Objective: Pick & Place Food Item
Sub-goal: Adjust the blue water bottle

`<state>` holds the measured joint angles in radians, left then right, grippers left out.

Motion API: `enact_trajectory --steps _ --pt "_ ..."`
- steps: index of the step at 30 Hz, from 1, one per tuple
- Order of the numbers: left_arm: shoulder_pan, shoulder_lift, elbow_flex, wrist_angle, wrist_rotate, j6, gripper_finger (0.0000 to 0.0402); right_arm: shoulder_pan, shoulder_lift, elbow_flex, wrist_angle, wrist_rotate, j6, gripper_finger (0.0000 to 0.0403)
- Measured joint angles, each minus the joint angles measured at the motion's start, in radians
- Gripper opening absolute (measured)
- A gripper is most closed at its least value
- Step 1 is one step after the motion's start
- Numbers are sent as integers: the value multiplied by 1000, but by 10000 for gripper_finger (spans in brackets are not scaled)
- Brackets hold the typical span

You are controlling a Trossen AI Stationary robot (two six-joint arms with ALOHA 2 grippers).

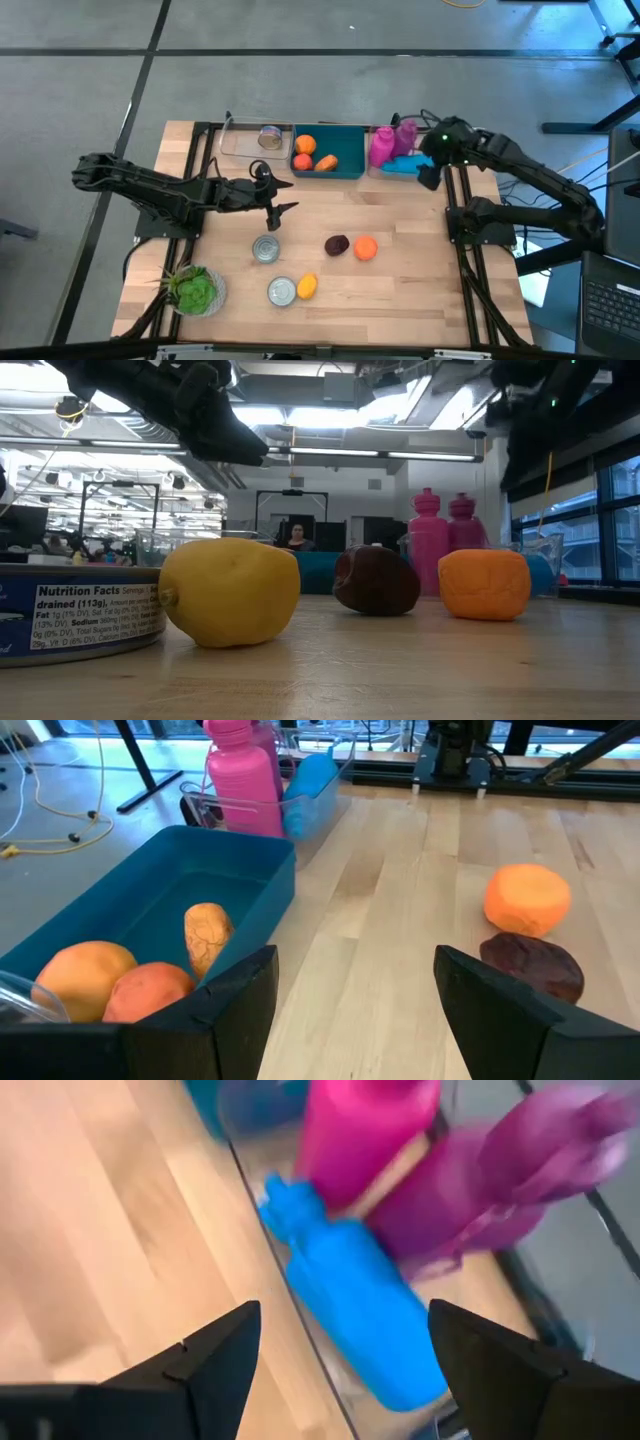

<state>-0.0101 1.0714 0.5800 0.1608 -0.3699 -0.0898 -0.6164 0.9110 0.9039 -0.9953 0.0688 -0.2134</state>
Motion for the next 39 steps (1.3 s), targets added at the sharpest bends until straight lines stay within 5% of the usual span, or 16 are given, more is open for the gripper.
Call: enact_trajectory --steps 11,27,39 --pt "0 0 0 0 -1 14 260 3 58 -146 91 55 -5 263" --pt "0 0 0 -1 -3 15 260 3 179 -163 133 126 -23 221" --pt "0 0 0 -8 -3 15 260 3 209 -163 139 126 -34 126"
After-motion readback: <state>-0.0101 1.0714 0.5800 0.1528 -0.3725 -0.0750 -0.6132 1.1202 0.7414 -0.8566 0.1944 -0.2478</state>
